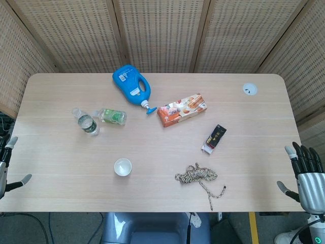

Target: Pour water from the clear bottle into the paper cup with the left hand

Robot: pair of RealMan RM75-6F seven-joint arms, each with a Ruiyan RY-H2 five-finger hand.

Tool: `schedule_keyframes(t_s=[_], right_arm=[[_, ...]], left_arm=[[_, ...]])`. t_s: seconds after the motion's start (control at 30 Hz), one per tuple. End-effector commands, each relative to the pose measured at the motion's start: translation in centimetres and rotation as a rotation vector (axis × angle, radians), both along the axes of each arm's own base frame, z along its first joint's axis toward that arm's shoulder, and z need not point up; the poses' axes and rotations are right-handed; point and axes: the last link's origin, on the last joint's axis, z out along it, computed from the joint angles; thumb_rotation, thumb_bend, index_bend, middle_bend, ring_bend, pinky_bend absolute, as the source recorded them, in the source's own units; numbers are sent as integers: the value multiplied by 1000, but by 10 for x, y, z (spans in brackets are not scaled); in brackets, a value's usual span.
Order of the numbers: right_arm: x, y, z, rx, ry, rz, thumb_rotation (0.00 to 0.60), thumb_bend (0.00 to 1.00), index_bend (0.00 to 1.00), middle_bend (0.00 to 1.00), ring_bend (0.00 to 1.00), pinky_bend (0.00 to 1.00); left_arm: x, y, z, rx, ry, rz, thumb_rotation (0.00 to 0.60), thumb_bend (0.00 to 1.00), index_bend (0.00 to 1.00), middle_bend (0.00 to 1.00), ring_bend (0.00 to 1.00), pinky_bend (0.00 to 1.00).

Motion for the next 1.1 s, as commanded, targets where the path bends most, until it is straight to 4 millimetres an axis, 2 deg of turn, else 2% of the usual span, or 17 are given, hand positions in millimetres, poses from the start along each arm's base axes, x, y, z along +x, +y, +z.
schedule_keyframes(t_s=[0.03,0.2,0.37,0.5,0.57,0.63,0.73,0.9,1.1], right_arm=[[0,0,0,14,-15,1,600,0,0,0,0,0],[0,0,1,21,-22,-1,600,0,0,0,0,0],[0,1,1,30,-36,-1,600,0,0,0,0,0],[-1,-2,0,37,-44,-6,600,0,0,0,0,0],[-3,-8,-4,55,-43,-23,600,0,0,0,0,0],[-4,-11,-5,57,-41,-33,600,0,0,0,0,0],[-6,-13,-5,58,-41,-46,600,0,0,0,0,0],[-9,-15,-6,59,-39,-61,600,0,0,0,0,0],[-9,-16,-7,63,-39,-65,600,0,0,0,0,0]], left_arm=[[0,0,0,-2,-2,-1,600,138,0,0,0,0],[-3,6,-3,-32,-54,-9,600,137,0,0,0,0],[-21,44,-13,-58,-245,-38,600,11,0,0,0,0],[-31,67,-22,-75,-360,-47,600,0,0,0,0,0],[-42,105,-40,-119,-510,-8,600,0,0,0,0,0],[-49,127,-52,-148,-599,5,600,0,0,0,0,0],[-54,147,-66,-169,-684,22,600,0,0,0,0,0],[-54,168,-84,-169,-790,37,600,0,0,0,0,0],[-52,182,-107,-157,-898,63,600,0,0,0,0,0]])
